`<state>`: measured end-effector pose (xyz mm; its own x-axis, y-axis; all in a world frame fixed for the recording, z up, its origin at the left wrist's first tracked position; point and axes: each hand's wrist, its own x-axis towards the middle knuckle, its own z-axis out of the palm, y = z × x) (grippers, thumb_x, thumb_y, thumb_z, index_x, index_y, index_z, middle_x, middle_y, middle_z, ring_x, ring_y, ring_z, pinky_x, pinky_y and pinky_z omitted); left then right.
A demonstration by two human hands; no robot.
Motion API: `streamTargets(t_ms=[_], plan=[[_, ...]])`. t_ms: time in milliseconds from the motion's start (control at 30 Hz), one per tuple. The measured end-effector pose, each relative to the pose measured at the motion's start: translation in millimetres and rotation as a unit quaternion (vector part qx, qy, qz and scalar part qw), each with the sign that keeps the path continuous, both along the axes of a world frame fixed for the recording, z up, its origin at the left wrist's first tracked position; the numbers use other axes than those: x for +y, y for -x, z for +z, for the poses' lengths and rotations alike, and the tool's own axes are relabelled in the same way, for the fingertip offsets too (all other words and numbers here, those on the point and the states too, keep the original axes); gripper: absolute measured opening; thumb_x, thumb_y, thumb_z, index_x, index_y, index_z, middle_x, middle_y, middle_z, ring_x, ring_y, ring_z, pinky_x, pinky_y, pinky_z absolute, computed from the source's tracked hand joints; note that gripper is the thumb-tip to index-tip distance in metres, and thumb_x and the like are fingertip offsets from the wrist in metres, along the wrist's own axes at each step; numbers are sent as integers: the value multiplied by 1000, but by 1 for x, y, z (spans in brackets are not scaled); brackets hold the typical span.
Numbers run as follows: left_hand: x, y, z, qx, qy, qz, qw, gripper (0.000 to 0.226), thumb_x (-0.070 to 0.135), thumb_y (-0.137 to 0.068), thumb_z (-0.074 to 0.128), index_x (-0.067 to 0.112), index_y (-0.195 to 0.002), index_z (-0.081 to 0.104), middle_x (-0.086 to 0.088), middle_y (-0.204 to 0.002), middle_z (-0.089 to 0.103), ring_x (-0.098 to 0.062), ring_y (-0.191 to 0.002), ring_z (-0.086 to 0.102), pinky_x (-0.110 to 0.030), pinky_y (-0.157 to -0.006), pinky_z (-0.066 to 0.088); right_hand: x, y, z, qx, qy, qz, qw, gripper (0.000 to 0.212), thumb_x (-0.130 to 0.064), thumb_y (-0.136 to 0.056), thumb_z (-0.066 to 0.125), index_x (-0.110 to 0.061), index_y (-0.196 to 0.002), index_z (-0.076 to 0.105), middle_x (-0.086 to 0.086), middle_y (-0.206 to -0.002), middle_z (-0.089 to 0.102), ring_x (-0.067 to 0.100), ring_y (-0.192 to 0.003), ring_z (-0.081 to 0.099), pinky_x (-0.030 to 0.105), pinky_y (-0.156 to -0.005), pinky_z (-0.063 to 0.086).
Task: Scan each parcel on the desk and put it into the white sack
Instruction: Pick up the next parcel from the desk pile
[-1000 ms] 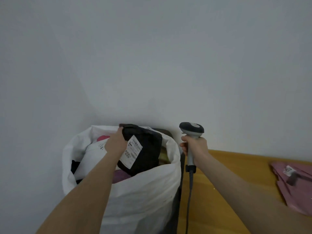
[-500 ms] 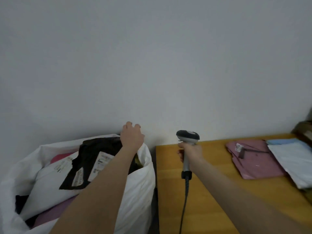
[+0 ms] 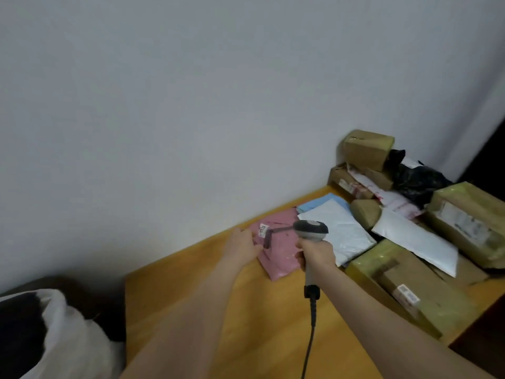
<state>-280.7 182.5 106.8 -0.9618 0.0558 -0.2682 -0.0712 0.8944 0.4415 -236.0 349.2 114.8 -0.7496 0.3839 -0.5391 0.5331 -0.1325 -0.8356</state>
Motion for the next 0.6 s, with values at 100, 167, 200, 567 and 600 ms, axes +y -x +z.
streamTargets(t_ms=[100, 167, 200, 567, 600], plan=[[68, 26, -24, -56, -72, 30, 995, 49, 32, -86, 63, 7, -128, 53, -12, -129, 56, -26, -120, 53, -31, -95, 42, 68, 30, -16, -17, 9, -21, 1000, 9, -8, -79, 65, -3, -72, 62, 10, -56, 62, 23, -54, 55, 32, -63, 46], [114, 38, -40, -92, -147, 66, 983, 59, 29, -89, 64, 4, -138, 43, -10, -140, 48, -23, -127, 47, -26, -96, 38, 110, 49, -29, -27, 17, -40, 999, 11, -8, -79, 66, -2, -71, 62, 9, -55, 62, 23, -57, 56, 34, -65, 47], [134, 45, -52, -114, -187, 93, 971, 62, 28, -89, 65, 4, -140, 39, -9, -141, 46, -23, -129, 45, -24, -94, 38, 128, 57, -35, -31, 22, -53, 998, 9, -7, -80, 66, -1, -74, 63, 10, -57, 63, 23, -58, 57, 35, -66, 48], [233, 96, -131, -171, -349, 350, 852, 43, 18, -82, 74, -2, -118, 61, -8, -100, 65, -22, -76, 63, -32, -73, 53, 213, 112, -93, -81, 33, -27, 996, 51, -20, -84, 72, -1, -127, 52, 12, -116, 59, 33, -115, 54, 45, -101, 44], [233, 98, -134, -157, -345, 361, 852, 36, 14, -82, 74, -3, -112, 65, -9, -94, 64, -19, -69, 59, -29, -67, 51, 215, 113, -95, -84, 35, -24, 996, 51, -20, -84, 72, -1, -127, 51, 10, -114, 58, 33, -116, 54, 45, -101, 44]])
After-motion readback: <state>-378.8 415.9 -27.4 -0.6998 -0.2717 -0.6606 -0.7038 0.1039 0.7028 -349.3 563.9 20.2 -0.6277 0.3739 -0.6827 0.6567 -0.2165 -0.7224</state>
